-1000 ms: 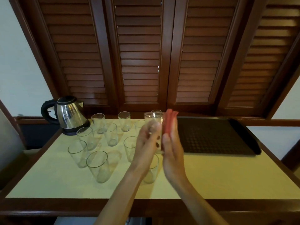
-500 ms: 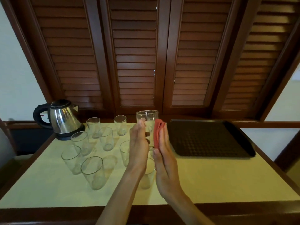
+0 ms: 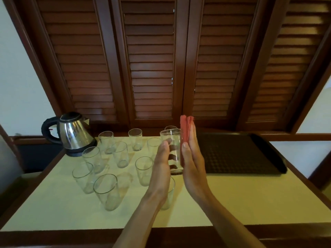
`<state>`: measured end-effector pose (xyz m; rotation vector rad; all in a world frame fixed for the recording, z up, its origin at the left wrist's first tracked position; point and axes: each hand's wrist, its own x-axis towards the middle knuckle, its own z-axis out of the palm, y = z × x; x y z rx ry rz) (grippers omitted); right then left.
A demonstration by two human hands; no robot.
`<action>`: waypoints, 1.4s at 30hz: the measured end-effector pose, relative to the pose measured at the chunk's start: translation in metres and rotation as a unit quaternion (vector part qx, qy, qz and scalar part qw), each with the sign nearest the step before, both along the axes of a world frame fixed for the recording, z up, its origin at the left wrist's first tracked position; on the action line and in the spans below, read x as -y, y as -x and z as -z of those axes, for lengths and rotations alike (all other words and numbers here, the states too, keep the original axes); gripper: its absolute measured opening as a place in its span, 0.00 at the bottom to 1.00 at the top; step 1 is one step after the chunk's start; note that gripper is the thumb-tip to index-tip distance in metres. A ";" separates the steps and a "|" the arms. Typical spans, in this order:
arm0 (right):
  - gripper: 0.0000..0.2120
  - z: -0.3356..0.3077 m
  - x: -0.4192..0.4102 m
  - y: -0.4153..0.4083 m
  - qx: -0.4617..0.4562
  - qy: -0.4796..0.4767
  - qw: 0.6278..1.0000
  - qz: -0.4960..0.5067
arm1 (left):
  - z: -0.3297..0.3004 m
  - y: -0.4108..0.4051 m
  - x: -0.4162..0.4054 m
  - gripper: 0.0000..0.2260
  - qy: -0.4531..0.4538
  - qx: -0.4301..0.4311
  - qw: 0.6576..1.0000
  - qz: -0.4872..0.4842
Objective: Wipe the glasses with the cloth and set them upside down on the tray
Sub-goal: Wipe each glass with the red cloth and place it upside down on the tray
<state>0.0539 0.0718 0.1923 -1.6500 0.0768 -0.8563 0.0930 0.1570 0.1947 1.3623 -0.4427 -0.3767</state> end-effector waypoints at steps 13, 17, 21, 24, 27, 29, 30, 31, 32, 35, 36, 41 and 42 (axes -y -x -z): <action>0.26 0.021 -0.034 0.012 0.010 0.034 0.998 -0.058 | -0.005 -0.033 -0.009 0.34 0.070 0.016 0.997 -0.034; 0.28 0.011 -0.005 -0.009 -0.001 -0.014 1.000 -0.024 | 0.003 -0.020 -0.009 0.24 0.045 0.050 0.998 0.001; 0.28 0.013 -0.015 -0.004 -0.006 0.029 0.999 -0.018 | -0.002 -0.024 -0.007 0.26 0.048 -0.005 0.999 0.008; 0.28 0.024 -0.024 0.003 0.008 0.065 0.997 -0.033 | -0.006 -0.036 -0.005 0.27 0.020 0.030 0.999 -0.002; 0.29 0.006 -0.004 -0.008 0.007 0.012 0.999 -0.047 | 0.006 -0.023 -0.003 0.20 0.030 0.039 0.999 0.023; 0.31 0.004 -0.004 -0.007 0.007 0.014 0.998 -0.058 | 0.005 -0.019 -0.005 0.19 0.057 0.034 0.997 0.028; 0.33 0.008 -0.010 -0.005 0.002 0.037 0.998 -0.056 | 0.003 -0.021 -0.006 0.20 0.071 0.032 0.997 0.019; 0.33 0.014 -0.017 -0.003 0.000 0.057 0.997 -0.055 | 0.002 -0.027 -0.007 0.22 0.077 0.033 0.996 0.007; 0.33 0.022 -0.021 -0.002 0.002 0.065 0.997 -0.052 | -0.001 -0.031 -0.008 0.23 0.075 0.037 0.996 -0.003; 0.31 0.020 -0.003 -0.013 0.001 0.022 0.999 -0.037 | 0.003 -0.030 -0.003 0.22 0.041 0.024 0.999 0.011; 0.30 0.013 0.004 -0.017 -0.002 0.009 0.999 -0.030 | 0.007 -0.027 -0.001 0.21 0.034 0.006 0.999 0.017; 0.28 0.020 -0.018 -0.008 -0.003 0.059 0.998 -0.027 | -0.003 -0.035 0.000 0.23 0.043 -0.003 0.999 -0.019; 0.28 0.023 -0.024 -0.005 0.003 0.065 0.997 -0.032 | -0.005 -0.039 0.001 0.26 0.039 0.019 0.999 -0.032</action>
